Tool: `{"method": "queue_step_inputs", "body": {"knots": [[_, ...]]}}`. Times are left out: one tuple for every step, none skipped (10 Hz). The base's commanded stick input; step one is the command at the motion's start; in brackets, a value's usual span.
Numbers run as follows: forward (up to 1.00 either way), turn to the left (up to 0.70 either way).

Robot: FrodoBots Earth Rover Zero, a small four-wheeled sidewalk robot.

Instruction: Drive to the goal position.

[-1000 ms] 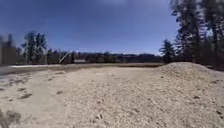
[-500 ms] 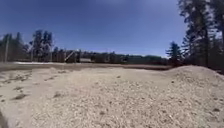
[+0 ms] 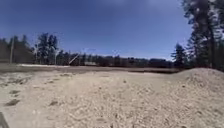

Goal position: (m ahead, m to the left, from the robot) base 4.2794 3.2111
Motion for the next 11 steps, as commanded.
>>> {"method": "queue_step_inputs", "body": {"knots": [[0.69, 0.34], [0.69, 0.34], [0.69, 0.34], [0.69, 0.34], [0.69, 0.19], [0.69, 0.00], [0.69, 0.00], [0.69, 0.00], [0.69, 0.12], [0.69, 0.31], [0.69, 0.31]]}}
